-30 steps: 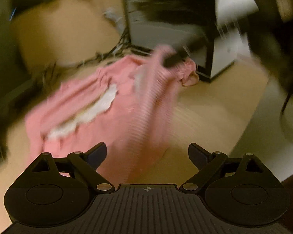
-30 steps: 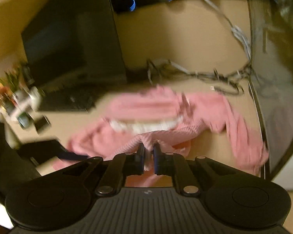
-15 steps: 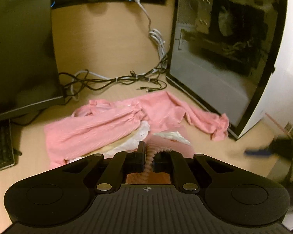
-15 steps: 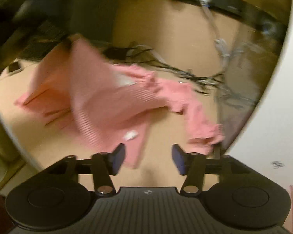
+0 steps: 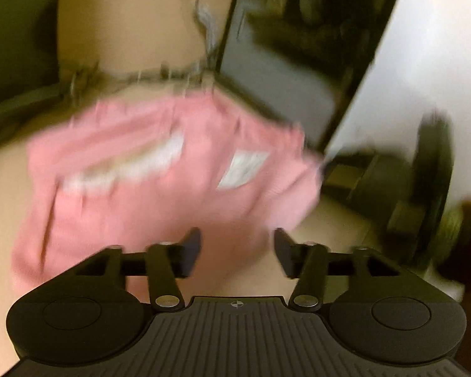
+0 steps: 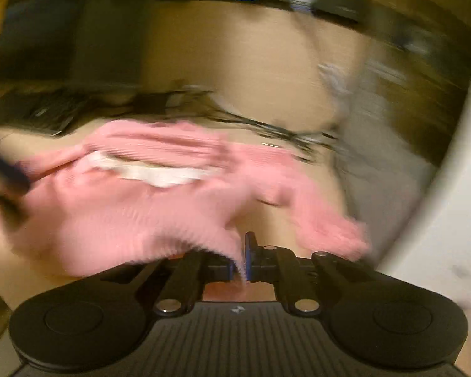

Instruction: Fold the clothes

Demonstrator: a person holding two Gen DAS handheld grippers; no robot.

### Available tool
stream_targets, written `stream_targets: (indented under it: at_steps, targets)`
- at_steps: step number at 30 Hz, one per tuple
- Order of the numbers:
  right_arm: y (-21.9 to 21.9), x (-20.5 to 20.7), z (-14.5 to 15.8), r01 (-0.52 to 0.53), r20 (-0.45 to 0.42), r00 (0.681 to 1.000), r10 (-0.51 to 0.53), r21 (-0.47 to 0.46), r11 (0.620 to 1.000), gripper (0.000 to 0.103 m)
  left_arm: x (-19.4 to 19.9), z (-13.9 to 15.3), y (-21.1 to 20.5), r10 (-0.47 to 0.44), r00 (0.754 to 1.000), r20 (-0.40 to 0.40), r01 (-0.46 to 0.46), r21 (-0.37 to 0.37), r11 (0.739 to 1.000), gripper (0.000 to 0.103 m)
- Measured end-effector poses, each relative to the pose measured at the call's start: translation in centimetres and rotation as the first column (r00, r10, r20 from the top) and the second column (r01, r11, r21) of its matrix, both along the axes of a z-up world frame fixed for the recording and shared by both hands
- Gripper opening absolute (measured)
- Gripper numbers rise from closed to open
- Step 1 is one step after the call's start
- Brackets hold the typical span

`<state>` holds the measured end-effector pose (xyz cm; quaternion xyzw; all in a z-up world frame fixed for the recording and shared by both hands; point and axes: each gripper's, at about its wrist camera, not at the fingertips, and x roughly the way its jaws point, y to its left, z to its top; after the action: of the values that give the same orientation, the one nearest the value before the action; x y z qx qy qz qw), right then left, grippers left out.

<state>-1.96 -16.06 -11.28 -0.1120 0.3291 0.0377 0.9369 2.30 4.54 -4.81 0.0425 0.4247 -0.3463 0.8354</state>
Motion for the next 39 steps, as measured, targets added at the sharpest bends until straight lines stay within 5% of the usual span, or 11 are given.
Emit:
stream_targets:
  at_steps: [5, 8, 11, 16, 20, 25, 26, 27, 30, 37, 39]
  targets:
    - [-5.3, -4.4, -0.3, 0.104, -0.094, 0.990, -0.101, 0.026, 0.994, 0.007, -1.2, -2.8, 5.7, 0.133, 0.981, -0.144, -0.132, 0.012, 0.991, 0.064]
    - [-8.5, -7.1, -0.4, 0.167, -0.152, 0.975, -0.160, 0.037, 0.985, 0.011, -0.7, -2.3, 8.4, 0.210, 0.965, -0.158, -0.222, -0.057, 0.973, 0.070]
    - [-8.5, -7.3, 0.7, 0.165, -0.111, 0.981, -0.160, 0.036, 0.986, 0.023, 1.1, -1.6, 9.1, 0.290, 0.948, -0.128, -0.304, -0.112, 0.946, 0.070]
    - [-5.5, -5.7, 2.8, 0.074, -0.025, 0.997, -0.073, 0.054, 0.996, 0.046, 3.7, -1.6, 10.2, 0.466, 0.884, 0.024, -0.467, 0.018, 0.884, 0.070]
    - [-2.6, -4.8, 3.1, -0.009, -0.009, 1.000, 0.010, 0.073, 0.997, 0.054, 4.5, -3.4, 12.4, 0.507, 0.862, -0.012, -0.505, 0.063, 0.861, 0.070]
    - [-1.5, -3.6, 2.8, -0.039, -0.020, 0.999, 0.041, 0.093, 0.995, 0.058, 4.2, -5.4, 11.2, 0.483, 0.876, 0.008, -0.479, 0.144, 0.866, 0.058]
    - [-1.5, -3.4, 2.7, -0.041, -0.021, 0.999, 0.044, 0.098, 0.994, 0.059, 4.0, -5.7, 10.8, 0.477, 0.879, 0.016, -0.473, 0.160, 0.866, 0.051]
    - [-1.4, -3.2, 2.7, -0.043, -0.023, 0.999, 0.046, 0.102, 0.994, 0.060, 3.9, -5.9, 10.6, 0.474, 0.880, 0.024, -0.471, 0.174, 0.865, 0.029]
    - [-1.3, -2.6, 2.5, -0.049, -0.029, 0.998, 0.053, 0.115, 0.992, 0.061, 3.1, -5.9, 10.3, 0.487, 0.872, 0.049, -0.486, 0.200, 0.851, 0.005]
    - [-1.0, -0.6, 1.6, -0.036, -0.062, 0.997, 0.048, 0.168, 0.985, 0.061, -0.9, -5.8, 13.0, 0.493, 0.866, 0.082, -0.490, 0.328, 0.807, 0.005]
    - [-0.6, 0.3, 1.4, -0.032, -0.066, 0.997, 0.045, 0.189, 0.982, 0.061, -1.3, -4.9, 14.8, 0.514, 0.856, 0.065, -0.508, 0.299, 0.808, 0.008]
